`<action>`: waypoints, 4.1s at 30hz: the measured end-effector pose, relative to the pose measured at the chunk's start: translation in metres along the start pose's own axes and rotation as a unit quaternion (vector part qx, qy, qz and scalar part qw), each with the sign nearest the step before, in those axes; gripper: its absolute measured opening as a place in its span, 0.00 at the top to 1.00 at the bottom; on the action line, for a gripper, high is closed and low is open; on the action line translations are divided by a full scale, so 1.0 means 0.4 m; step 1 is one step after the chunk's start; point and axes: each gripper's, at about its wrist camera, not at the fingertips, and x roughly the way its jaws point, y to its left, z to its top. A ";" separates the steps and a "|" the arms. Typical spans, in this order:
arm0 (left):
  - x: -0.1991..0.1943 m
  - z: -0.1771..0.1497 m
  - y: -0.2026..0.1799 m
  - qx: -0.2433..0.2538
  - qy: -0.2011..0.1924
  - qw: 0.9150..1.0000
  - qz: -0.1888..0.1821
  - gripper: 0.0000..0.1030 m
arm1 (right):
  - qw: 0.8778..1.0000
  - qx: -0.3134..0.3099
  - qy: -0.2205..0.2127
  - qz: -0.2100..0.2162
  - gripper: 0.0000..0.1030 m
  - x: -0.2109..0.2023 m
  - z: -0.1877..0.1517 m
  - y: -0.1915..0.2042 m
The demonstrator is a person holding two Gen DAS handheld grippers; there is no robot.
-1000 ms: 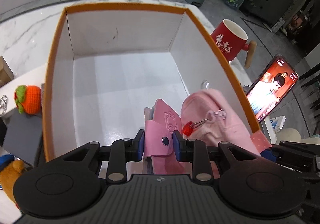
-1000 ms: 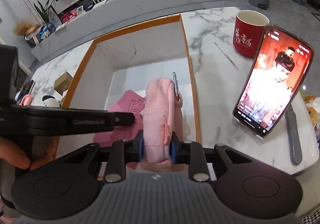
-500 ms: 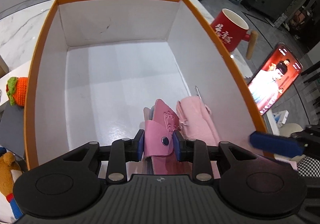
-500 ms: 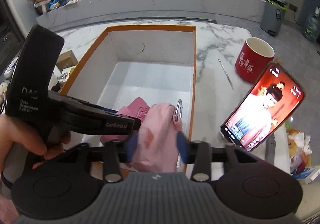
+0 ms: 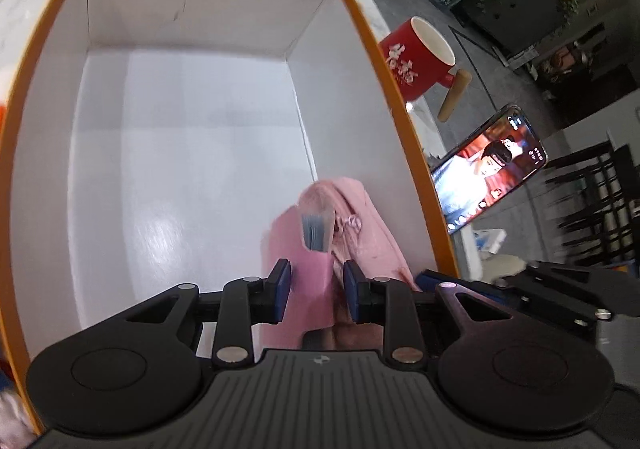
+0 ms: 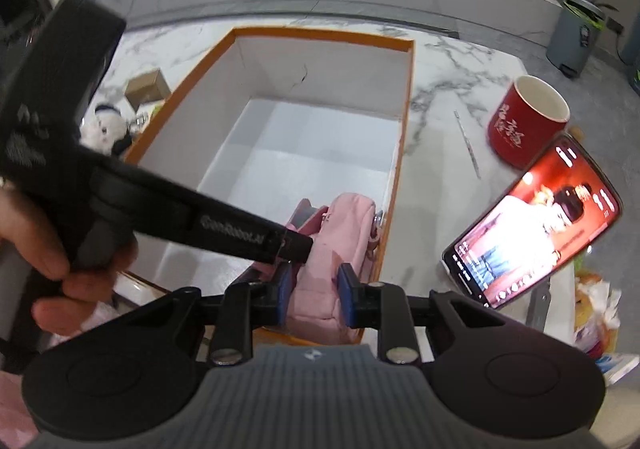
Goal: Organize objects
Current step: 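Lower the pink wallet into the shoebox with the left gripper while the right gripper lowers the pouch, then open both grippers and release the pouch and wallet inside the box, then grasp the bear plush with the right gripper while the left gripper grasps the panda plush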
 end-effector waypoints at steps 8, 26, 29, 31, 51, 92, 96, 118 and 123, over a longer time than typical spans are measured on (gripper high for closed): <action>0.024 -0.007 0.020 -0.035 0.009 0.999 -0.024 0.68 | 0.999 0.028 0.027 0.003 0.96 0.025 0.016 -0.045; 0.032 -0.026 -0.001 -0.025 -0.007 0.999 -0.027 0.67 | 0.998 0.048 -0.038 -0.030 0.86 -0.062 0.007 -0.048; 0.025 -0.030 -0.009 -0.013 -0.011 1.000 -0.017 0.68 | 0.996 0.074 -0.023 -0.034 0.84 -0.043 -0.002 -0.076; 0.019 -0.032 -0.012 -0.006 -0.012 1.000 -0.011 0.70 | 0.995 0.100 -0.007 -0.018 0.91 -0.020 -0.010 -0.100; 0.007 -0.053 -0.064 0.075 -0.027 0.994 0.075 0.73 | 0.988 0.153 -0.025 0.027 0.92 -0.020 -0.049 -0.096; -0.417 -0.154 0.071 0.088 -0.171 0.979 0.068 0.59 | 0.989 0.032 -0.135 0.061 0.66 -0.138 0.037 0.156; -0.491 -0.193 0.165 0.076 -0.177 0.975 0.114 0.59 | 0.986 0.012 -0.131 0.107 0.66 -0.107 0.066 0.265; -0.495 -0.165 0.501 0.118 -0.147 0.966 0.176 0.45 | 0.995 -0.064 0.043 0.071 0.50 0.259 0.140 0.598; -0.462 -0.107 0.545 0.138 -0.130 0.967 0.170 0.39 | 0.995 -0.060 0.055 0.065 0.47 0.290 0.153 0.596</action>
